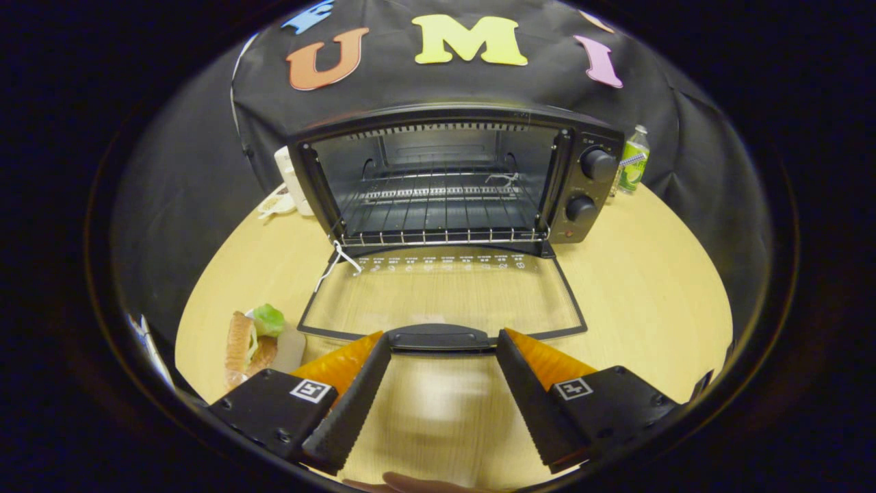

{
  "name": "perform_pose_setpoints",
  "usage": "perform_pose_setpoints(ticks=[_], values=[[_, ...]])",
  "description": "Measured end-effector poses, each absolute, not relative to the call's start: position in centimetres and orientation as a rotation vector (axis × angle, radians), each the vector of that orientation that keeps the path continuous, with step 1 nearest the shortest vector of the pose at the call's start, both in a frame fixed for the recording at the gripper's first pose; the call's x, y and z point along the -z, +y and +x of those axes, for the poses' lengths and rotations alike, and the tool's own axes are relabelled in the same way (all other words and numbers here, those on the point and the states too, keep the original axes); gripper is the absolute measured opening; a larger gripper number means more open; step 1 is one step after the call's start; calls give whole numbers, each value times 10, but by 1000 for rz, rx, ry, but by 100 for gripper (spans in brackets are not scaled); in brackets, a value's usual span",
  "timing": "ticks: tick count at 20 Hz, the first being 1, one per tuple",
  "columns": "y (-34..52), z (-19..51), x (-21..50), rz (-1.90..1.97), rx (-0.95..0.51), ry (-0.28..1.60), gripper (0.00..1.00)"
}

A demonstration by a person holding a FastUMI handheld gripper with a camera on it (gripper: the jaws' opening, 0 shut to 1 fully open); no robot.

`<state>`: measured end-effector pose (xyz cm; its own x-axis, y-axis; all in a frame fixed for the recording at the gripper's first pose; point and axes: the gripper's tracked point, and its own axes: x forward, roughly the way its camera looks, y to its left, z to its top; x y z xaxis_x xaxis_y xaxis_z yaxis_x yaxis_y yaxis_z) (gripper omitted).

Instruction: Open the toaster oven, put the food inside, and close the toaster oven door.

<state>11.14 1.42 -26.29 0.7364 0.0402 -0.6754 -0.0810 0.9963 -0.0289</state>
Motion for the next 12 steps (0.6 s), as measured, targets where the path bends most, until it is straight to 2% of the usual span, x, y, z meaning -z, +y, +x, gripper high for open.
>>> perform_pose_setpoints(ticks=[2, 6, 12], values=[[21, 104, 252, -21, -107, 735, 100], [51, 82, 215, 147, -280, 731, 100], [95, 46, 203, 322, -546, 879, 93]])
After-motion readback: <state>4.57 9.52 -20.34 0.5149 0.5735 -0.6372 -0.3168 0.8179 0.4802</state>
